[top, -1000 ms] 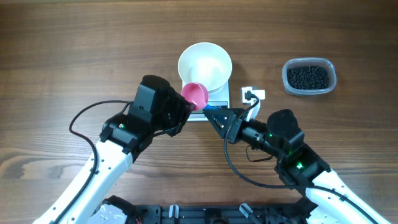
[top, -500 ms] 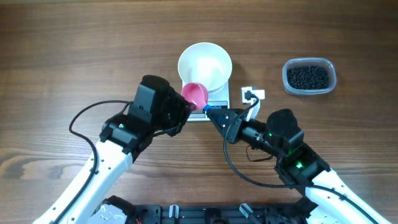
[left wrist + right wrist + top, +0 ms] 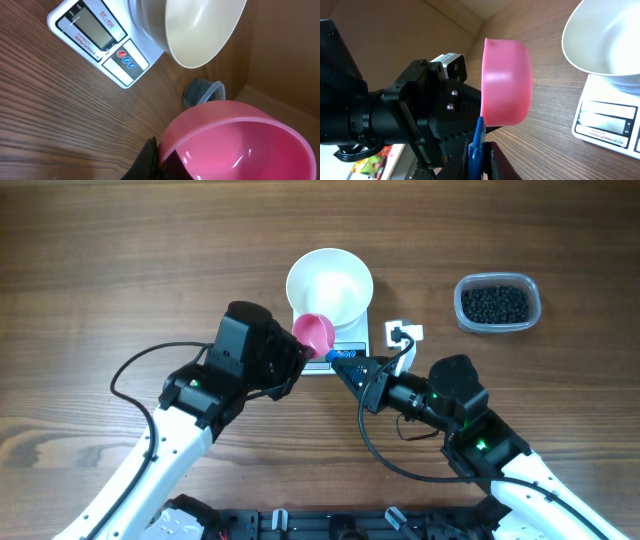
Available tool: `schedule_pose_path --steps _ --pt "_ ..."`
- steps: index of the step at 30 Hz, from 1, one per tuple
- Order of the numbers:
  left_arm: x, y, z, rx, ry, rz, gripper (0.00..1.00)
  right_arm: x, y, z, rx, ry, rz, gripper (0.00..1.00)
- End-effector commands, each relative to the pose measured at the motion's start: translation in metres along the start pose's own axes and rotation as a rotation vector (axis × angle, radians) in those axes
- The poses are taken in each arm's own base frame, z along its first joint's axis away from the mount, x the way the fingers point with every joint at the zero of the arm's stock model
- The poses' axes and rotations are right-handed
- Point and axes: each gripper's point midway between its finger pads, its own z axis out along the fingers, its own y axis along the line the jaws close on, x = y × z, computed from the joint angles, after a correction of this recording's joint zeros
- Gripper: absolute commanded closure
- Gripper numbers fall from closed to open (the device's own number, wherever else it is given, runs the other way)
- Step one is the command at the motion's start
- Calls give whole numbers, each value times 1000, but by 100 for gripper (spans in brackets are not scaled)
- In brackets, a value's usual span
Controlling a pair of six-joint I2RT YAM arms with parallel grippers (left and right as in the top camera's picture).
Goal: Scoop item into bowl and weigh 150g on scale
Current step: 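Close the right gripper on the blue handle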
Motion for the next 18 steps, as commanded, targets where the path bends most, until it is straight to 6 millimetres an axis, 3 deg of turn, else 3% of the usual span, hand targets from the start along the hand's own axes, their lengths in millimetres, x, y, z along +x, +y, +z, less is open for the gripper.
schedule_pose_path --steps 1,5,7,14,18 --pt "0 -4 -3 6 -14 -4 96 3 22 -1 -87 35 -26 88" --pt "-1 -4 -3 5 -14 -4 94 2 21 -1 -81 30 -24 95" --pt "0 -4 -3 5 -14 -4 88 2 21 -1 -80 30 -16 96" --pt "-1 -4 -3 5 -14 -4 39 -3 15 0 -51 4 28 96" --pt "-1 -4 -3 5 -15 -4 20 -3 5 0 -1 -7 -4 96"
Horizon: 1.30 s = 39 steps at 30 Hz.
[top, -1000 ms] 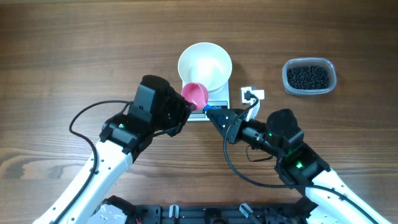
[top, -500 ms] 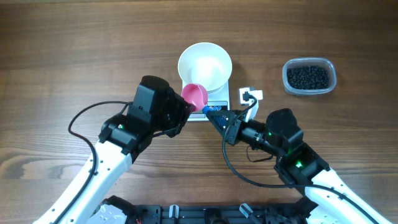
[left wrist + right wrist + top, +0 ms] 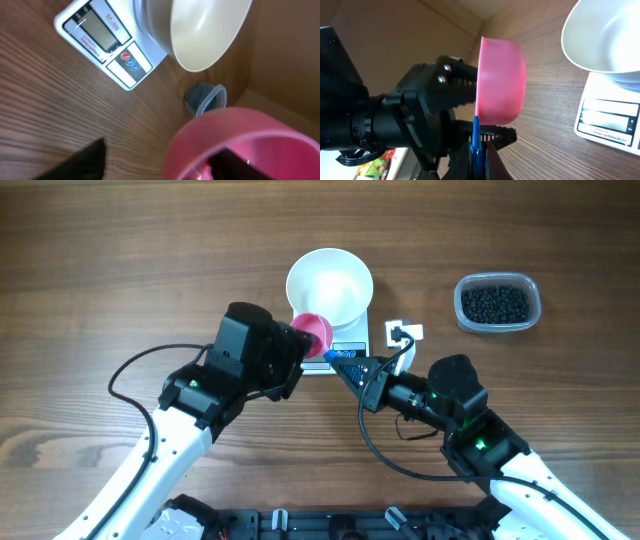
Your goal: Scoop item into bowl and weigh 150g on scale
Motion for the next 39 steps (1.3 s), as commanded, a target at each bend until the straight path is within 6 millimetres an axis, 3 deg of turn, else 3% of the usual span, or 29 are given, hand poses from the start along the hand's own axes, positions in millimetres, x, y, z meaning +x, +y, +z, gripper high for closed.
schedule_pose_path --steps 1,6,9,12,17,25,30,32,39 --pt "1 -6 -3 15 -6 13 16 -3 4 -1 4 -7 -65 96" --pt "-5 -6 -3 14 -35 20 11 -6 -17 -2 115 -34 -179 96" --pt "-11 -7 -6 23 -51 8 0 -11 -29 -7 195 -55 -238 95" --pt "-20 -12 -13 51 -74 34 0 -16 -34 -13 259 -55 -273 96" --pt "-39 -23 -33 111 -139 123 0 -20 -30 -26 314 -19 -298 96" --pt "-70 -29 -68 169 -257 211 0 -21 -5 -59 291 -65 -164 96" --pt "-85 -20 -84 157 -309 195 0 -27 23 -93 229 -134 -338 96" --pt "-90 -17 -89 153 -323 180 0 -33 18 -109 290 -187 -388 96" --pt "-91 -3 -87 102 -313 151 0 -46 -8 -138 516 -235 -462 96"
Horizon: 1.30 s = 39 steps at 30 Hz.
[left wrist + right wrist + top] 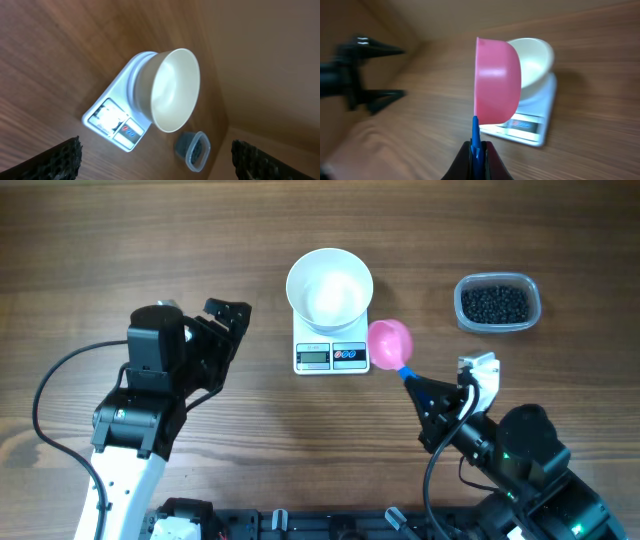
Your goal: Scoop item into bowl and weigh 150g on scale
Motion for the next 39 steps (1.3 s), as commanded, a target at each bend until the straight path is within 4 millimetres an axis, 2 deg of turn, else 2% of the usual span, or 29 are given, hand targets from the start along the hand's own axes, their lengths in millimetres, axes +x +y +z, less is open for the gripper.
schedule_pose_path --steps 1,6,9,15,17,20,23,28,39 --pt "-2 2 -5 -16 -12 21 0 -26 -20 -12 156 -75 -100 96" --pt "4 19 -4 -87 17 2 0 -47 -36 -24 309 -74 -138 96" --pt "5 21 -4 -94 21 13 0 -57 -42 -29 387 -52 -151 96" --pt "4 -17 -7 54 26 388 0 -74 -40 -36 450 -3 -164 96" --pt "5 -30 -17 68 42 546 0 -80 -37 -40 456 3 -162 96" --pt "5 -36 -30 23 68 694 1 -85 -38 -42 472 1 -163 96" --pt "-2 -39 -43 -66 86 794 0 -86 -38 -42 476 1 -155 96" --pt "2 -50 -63 -101 167 968 0 -83 -47 -39 501 22 -123 96" --pt "-1 -43 -67 -141 167 976 0 -79 -62 -41 543 51 -83 96"
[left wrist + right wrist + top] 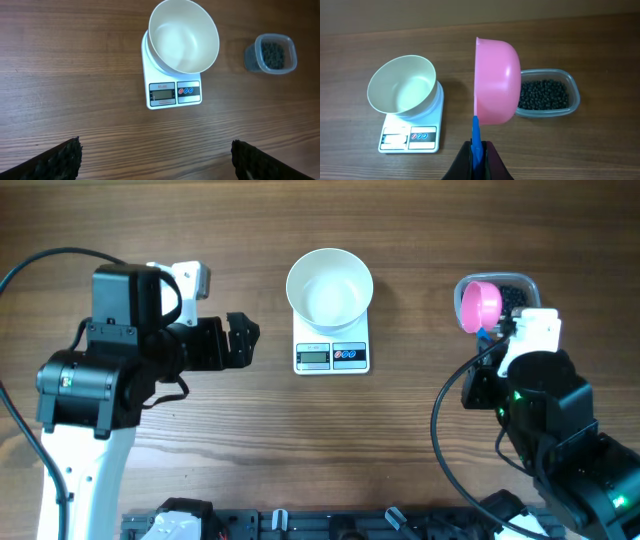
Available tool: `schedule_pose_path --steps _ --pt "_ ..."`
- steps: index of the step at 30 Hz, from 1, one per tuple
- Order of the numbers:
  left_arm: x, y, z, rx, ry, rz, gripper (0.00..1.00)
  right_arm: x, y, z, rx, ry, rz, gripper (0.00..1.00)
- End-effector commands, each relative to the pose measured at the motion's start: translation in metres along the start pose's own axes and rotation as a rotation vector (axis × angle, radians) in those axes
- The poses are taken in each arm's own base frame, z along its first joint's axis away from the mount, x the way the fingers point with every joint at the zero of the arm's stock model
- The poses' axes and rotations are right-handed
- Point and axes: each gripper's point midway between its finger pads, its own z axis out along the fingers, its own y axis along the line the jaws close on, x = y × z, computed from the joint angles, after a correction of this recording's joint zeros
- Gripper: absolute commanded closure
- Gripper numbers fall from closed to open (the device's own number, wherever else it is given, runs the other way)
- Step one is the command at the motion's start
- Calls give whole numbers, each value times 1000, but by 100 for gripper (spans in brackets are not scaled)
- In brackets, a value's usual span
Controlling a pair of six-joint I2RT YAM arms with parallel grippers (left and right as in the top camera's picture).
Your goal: Scoop item into bowl and weigh 150g on scale
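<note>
A white bowl point(329, 288) stands empty on a small white scale point(332, 354) at the table's middle. A clear tub of small black items point(546, 96) lies to the right. My right gripper point(476, 150) is shut on the blue handle of a pink scoop point(495, 82), whose cup is held up on its side above the tub's left end point(480, 303). My left gripper point(243, 342) is open and holds nothing, left of the scale; its two fingertips point(65, 155) show far apart in the left wrist view.
The wooden table point(200, 240) carries only the scale, the bowl and the tub. Black cables loop beside both arms, one by the left arm point(40, 260) and one by the right point(440, 420).
My right gripper has carried the pink scoop from beside the scale's right edge to over the tub of black items. My left arm has drawn back and turned, still open.
At first both grippers held the pink scoop beside the scale, the left on its cup and the right on its blue handle. The left then opened and later stood well to the left. The right alone took the scoop rightward to the tub.
</note>
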Motion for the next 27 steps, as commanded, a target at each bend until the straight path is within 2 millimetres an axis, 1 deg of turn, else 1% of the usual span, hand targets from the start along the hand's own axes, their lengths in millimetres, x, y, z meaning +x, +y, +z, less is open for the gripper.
schedule_pose_path --steps 1,6,7,8,9,10,12,15,18,20,23,27 --pt "-6 2 -3 -12 -19 39 0 -4 -1 -4 -9 -3 17 96" --pt "-7 -20 -4 113 -19 48 0 -3 -1 -4 -8 -1 16 96" --pt "-8 -24 -4 132 -21 50 6 -3 -1 -4 -8 -1 16 96" --pt "-10 -27 -4 148 -26 53 37 -3 -1 -4 -8 0 16 96" --pt "-10 -29 -5 163 -27 55 72 -3 -1 -4 -8 0 16 96" --pt "-10 -31 -5 176 -24 55 96 -3 -1 -4 -8 0 16 96" --pt "-9 -34 -3 196 -11 26 96 -3 -1 -4 -5 -1 16 96" --pt "1 -45 9 243 43 18 96 -7 -6 -4 21 -20 16 96" --pt "14 -56 30 247 113 20 96 -12 -9 -5 39 -41 22 95" --pt "19 -56 49 170 133 -25 96 -16 -9 -5 41 -60 29 96" --pt "25 -59 74 29 131 5 96 -23 -11 -5 55 -91 38 96" --pt "34 -77 101 -109 95 62 96 -28 -13 -6 73 -113 45 96"
